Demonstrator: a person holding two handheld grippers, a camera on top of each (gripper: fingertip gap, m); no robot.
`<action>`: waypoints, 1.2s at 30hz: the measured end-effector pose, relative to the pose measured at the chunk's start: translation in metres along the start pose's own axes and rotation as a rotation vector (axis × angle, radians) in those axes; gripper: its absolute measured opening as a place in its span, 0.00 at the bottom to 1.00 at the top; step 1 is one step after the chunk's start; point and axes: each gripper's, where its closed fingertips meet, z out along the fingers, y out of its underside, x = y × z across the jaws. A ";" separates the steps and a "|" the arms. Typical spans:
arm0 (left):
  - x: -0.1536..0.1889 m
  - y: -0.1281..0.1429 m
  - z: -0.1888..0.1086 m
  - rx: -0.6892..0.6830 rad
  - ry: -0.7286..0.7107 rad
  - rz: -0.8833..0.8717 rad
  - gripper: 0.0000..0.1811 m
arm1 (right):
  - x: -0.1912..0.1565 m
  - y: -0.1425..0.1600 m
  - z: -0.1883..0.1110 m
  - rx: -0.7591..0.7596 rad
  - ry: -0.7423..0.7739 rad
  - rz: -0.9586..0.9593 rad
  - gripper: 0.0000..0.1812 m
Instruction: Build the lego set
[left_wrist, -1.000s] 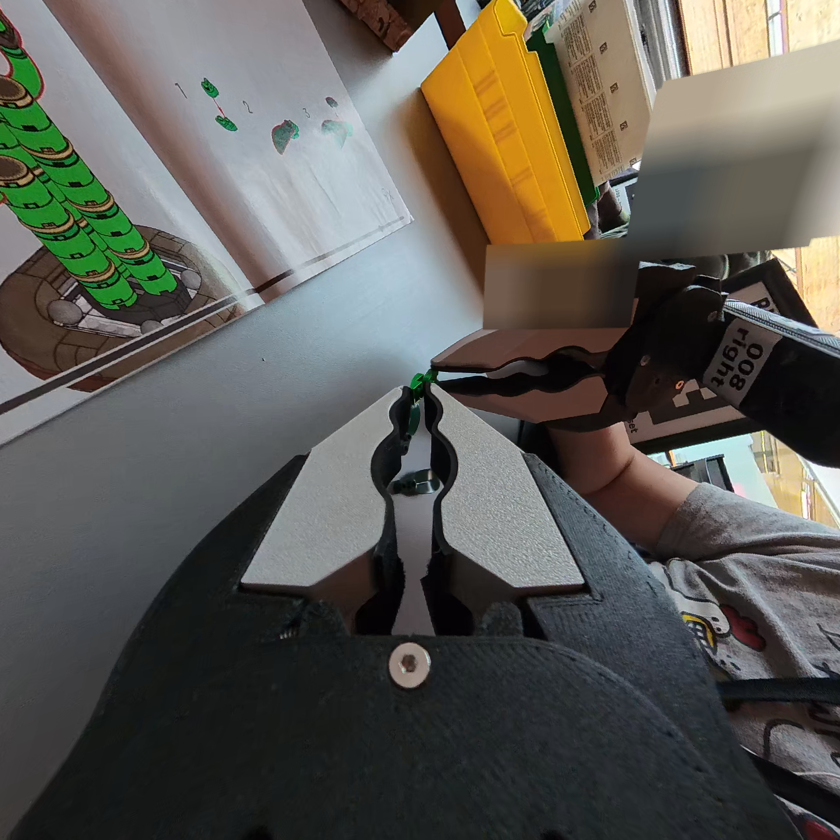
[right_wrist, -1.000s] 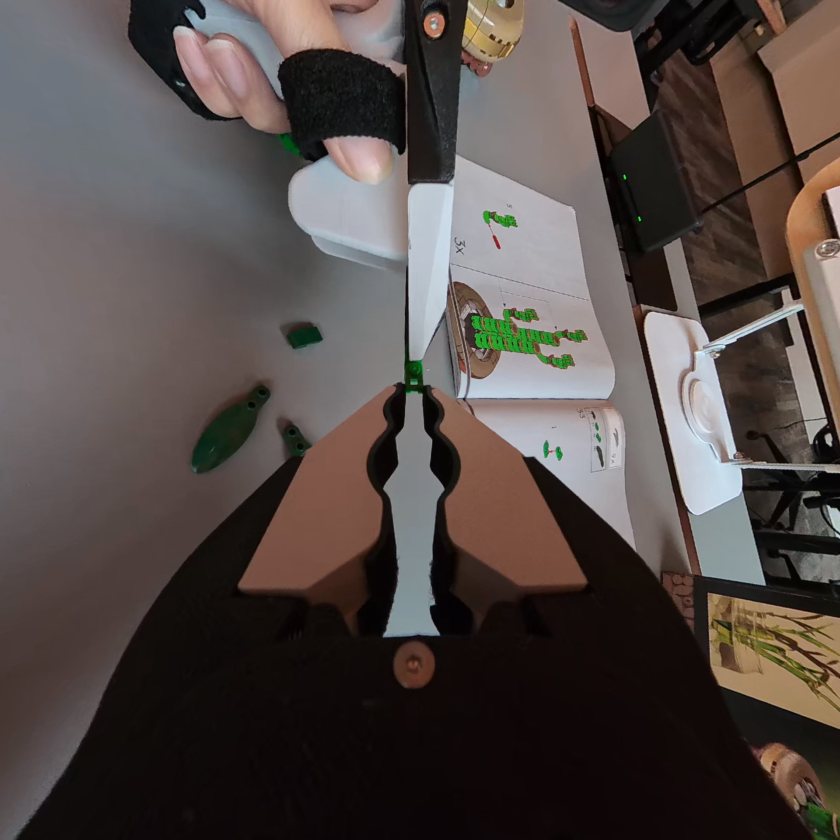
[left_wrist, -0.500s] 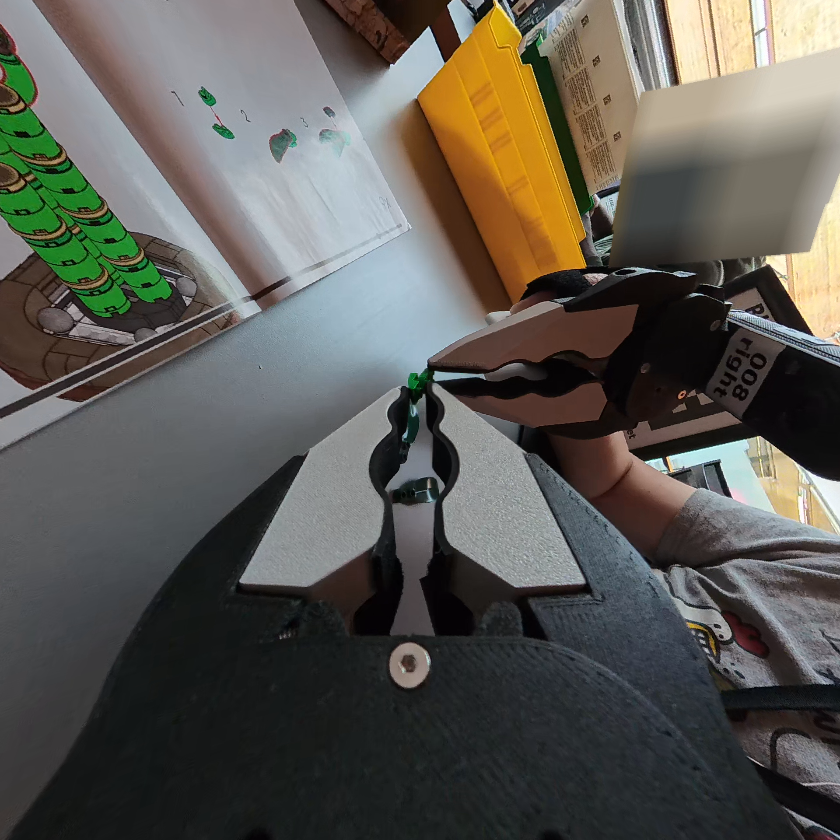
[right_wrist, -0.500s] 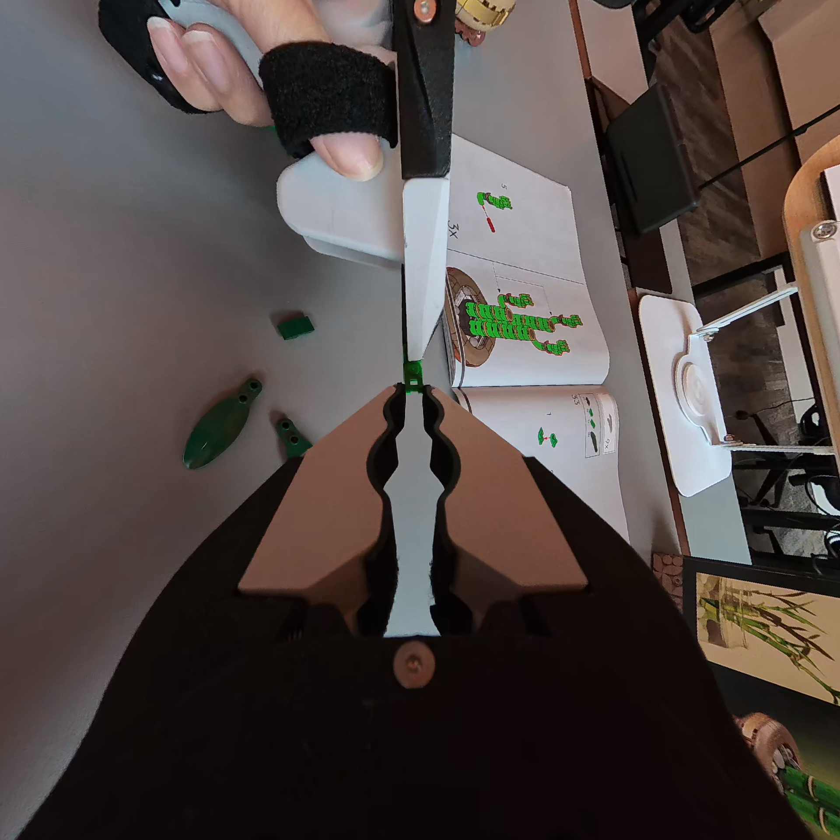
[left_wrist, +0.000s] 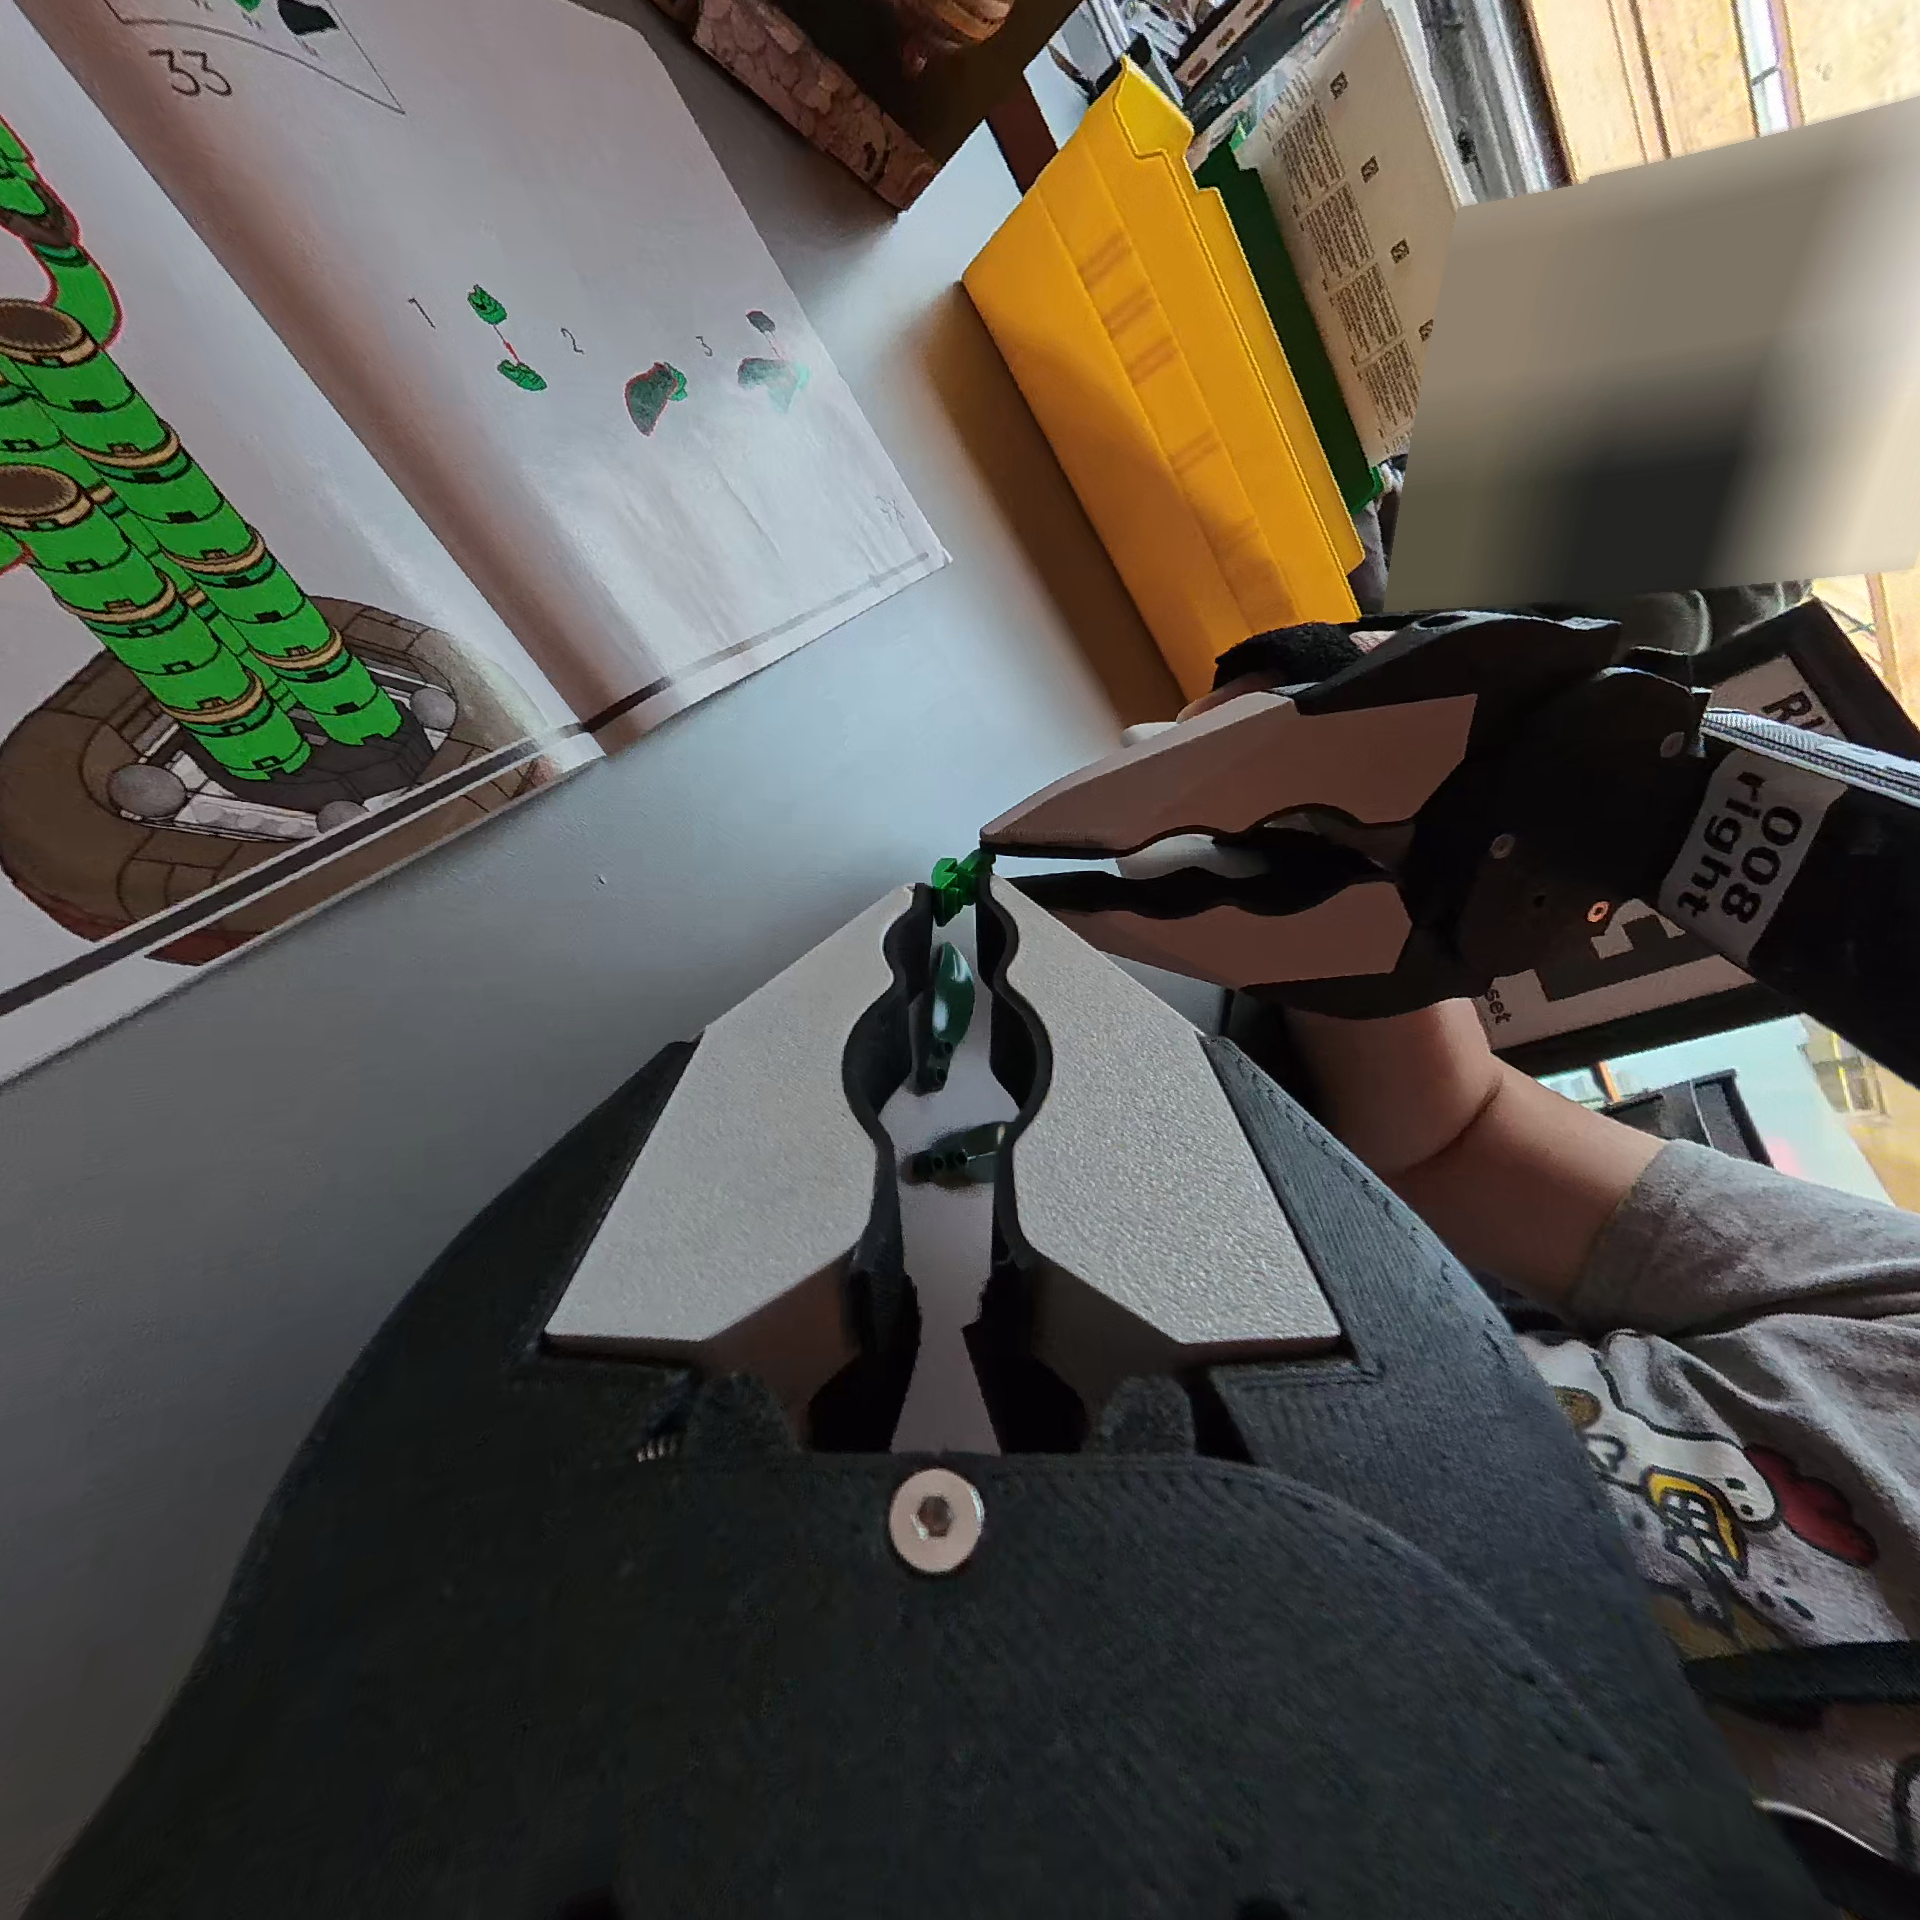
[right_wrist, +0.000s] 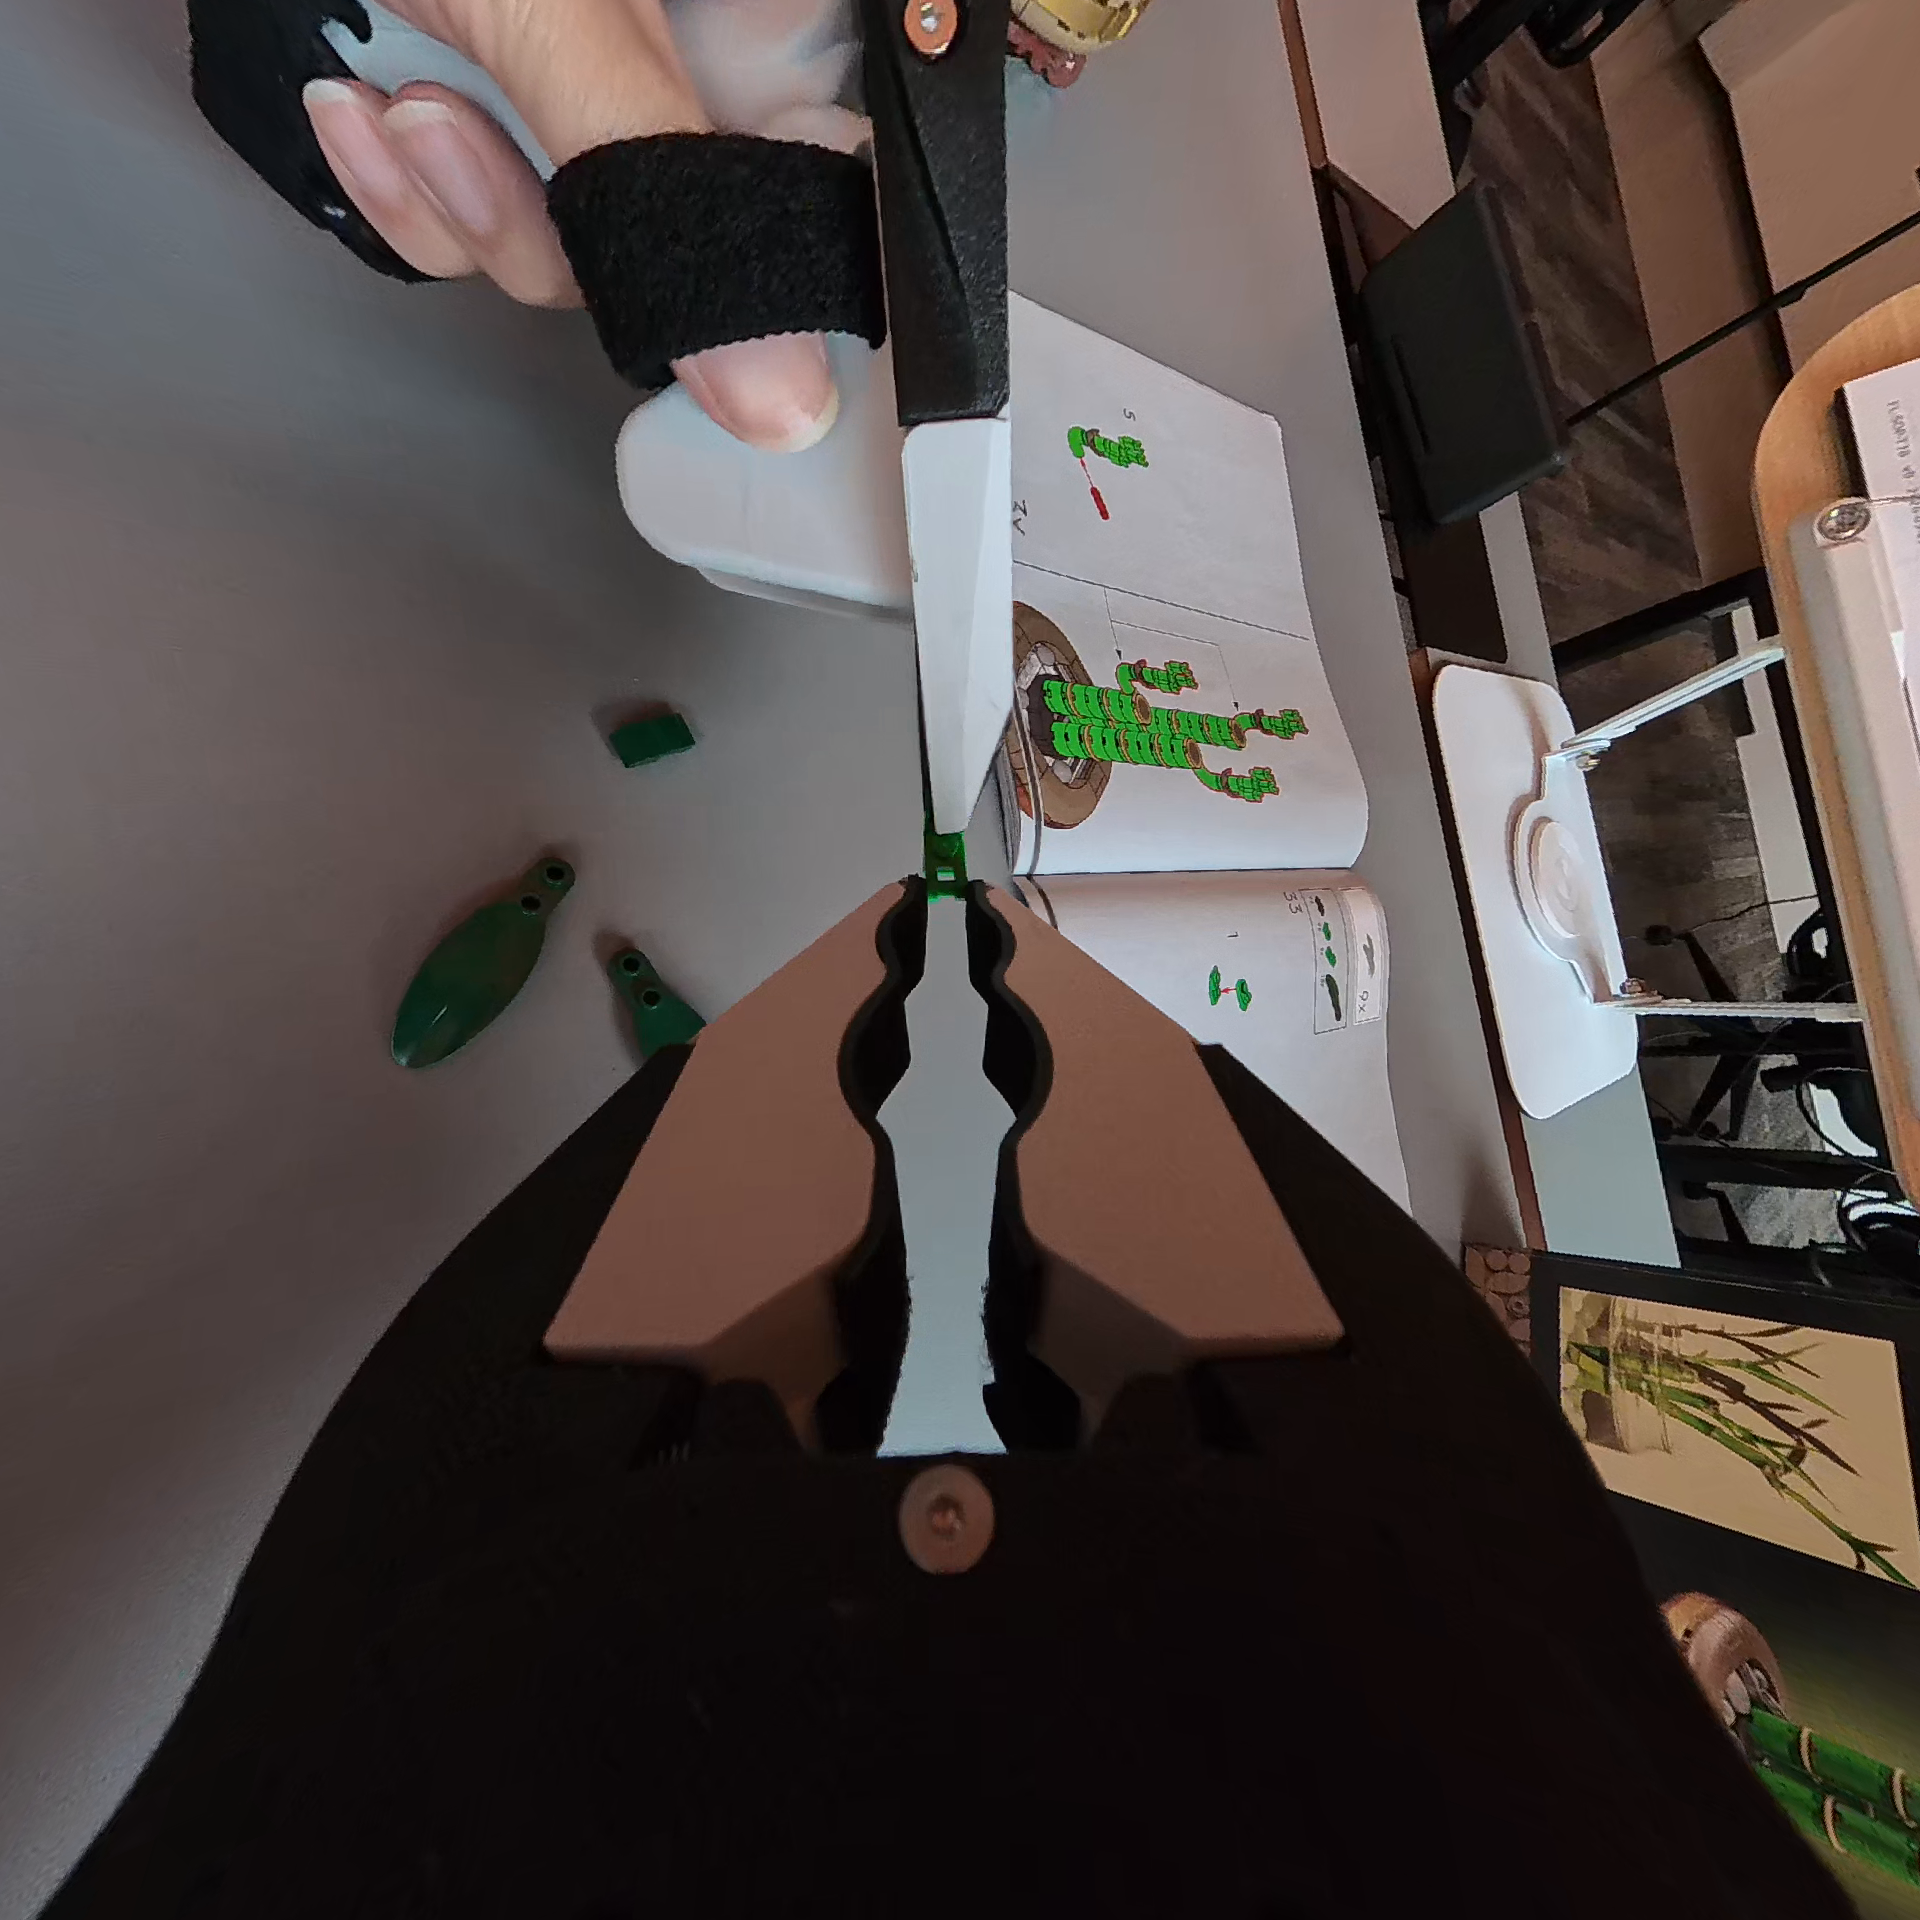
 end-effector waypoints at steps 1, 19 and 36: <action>0.000 -0.001 0.000 0.008 -0.007 0.009 0.03 | 0.001 0.000 0.000 -0.002 0.004 -0.001 0.03; 0.006 -0.013 -0.002 0.094 -0.089 0.168 0.03 | 0.012 -0.003 -0.004 0.023 0.073 0.013 0.03; 0.039 -0.039 -0.014 0.288 -0.096 0.451 0.03 | 0.039 -0.026 -0.030 0.116 0.359 -0.182 0.03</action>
